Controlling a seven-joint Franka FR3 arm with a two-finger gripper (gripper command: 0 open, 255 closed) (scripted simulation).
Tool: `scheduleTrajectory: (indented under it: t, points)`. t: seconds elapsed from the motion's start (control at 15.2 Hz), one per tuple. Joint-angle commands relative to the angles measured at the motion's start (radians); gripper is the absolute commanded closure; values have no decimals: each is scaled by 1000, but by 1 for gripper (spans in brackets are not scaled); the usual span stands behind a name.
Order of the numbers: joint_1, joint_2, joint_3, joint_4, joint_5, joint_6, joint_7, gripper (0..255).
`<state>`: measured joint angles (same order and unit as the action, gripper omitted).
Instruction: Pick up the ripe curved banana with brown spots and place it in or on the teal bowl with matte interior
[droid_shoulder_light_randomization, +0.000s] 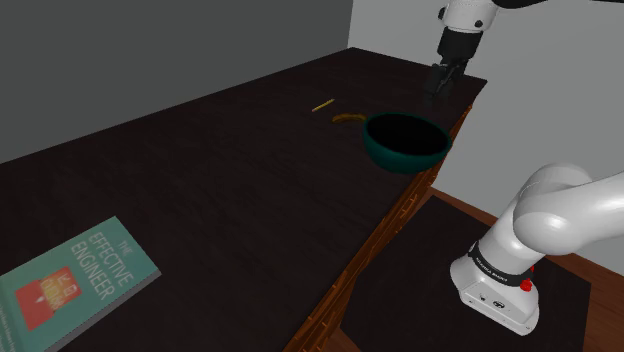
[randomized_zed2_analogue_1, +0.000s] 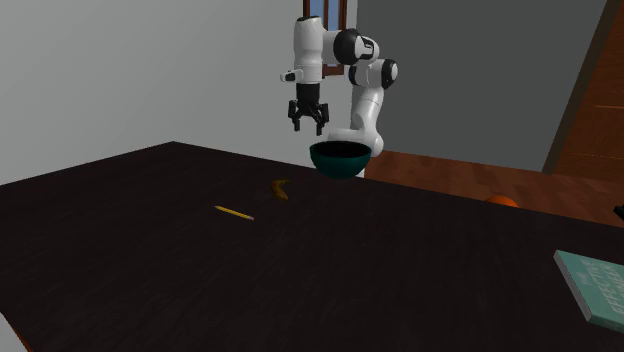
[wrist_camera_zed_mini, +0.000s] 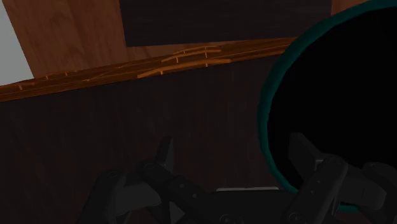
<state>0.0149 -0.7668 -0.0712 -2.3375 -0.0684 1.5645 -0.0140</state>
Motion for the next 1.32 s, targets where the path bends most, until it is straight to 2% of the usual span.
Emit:
scheduleTrajectory:
  t: [0.0, 0.46, 0.99, 1.25]
  points:
    - [0, 0, 0, 0, 0, 0, 0, 0]
    - [14, 225, -3, 43, 27, 206, 25, 0]
    - [29, 508, -8, 175, 65, 385, 38, 0]
    - [29, 522, -9, 146, 67, 428, 37, 0]
